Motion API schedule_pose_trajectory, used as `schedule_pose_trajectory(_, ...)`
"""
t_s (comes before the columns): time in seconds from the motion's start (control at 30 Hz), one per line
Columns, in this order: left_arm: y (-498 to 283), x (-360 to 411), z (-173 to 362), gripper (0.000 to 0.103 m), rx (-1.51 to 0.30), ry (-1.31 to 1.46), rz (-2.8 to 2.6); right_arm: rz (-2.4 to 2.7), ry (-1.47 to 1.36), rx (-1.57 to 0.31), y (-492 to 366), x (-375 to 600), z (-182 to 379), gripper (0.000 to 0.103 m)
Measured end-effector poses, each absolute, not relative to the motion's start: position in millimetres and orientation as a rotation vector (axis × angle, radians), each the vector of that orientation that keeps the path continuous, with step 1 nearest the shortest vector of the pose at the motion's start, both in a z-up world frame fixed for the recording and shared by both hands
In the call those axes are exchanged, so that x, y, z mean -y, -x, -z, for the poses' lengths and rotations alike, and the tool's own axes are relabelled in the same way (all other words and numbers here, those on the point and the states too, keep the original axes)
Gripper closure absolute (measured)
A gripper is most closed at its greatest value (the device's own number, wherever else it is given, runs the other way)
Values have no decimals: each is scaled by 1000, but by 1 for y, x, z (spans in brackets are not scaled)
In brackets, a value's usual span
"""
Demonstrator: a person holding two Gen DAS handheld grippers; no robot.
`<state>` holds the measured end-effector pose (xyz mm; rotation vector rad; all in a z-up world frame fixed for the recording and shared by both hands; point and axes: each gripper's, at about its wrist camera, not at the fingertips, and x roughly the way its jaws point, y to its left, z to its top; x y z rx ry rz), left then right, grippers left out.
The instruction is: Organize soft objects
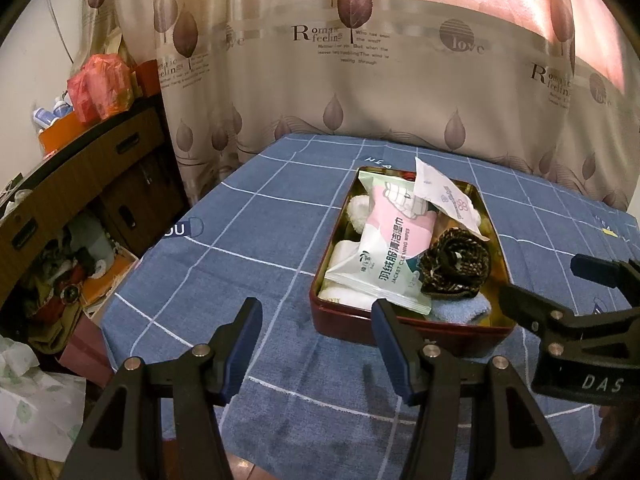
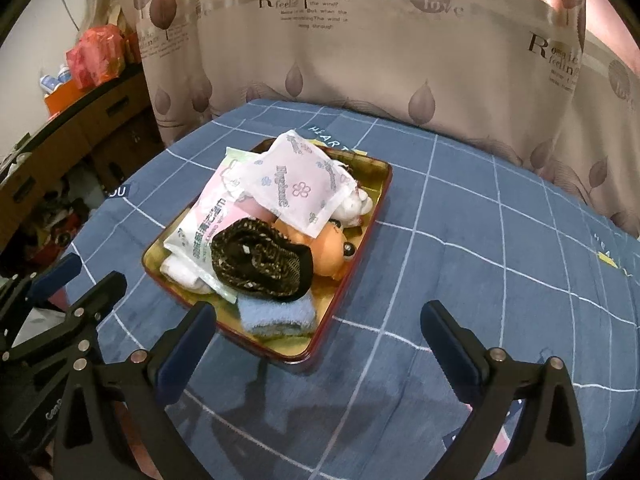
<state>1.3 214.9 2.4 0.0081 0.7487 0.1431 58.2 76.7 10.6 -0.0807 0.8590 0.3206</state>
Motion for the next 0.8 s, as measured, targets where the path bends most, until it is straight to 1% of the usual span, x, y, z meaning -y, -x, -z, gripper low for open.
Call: schedule_pose_trajectory(0.8, 0, -212, -2, 45, -747, -18, -139, -326, 84, -886, -54, -76, -4, 2)
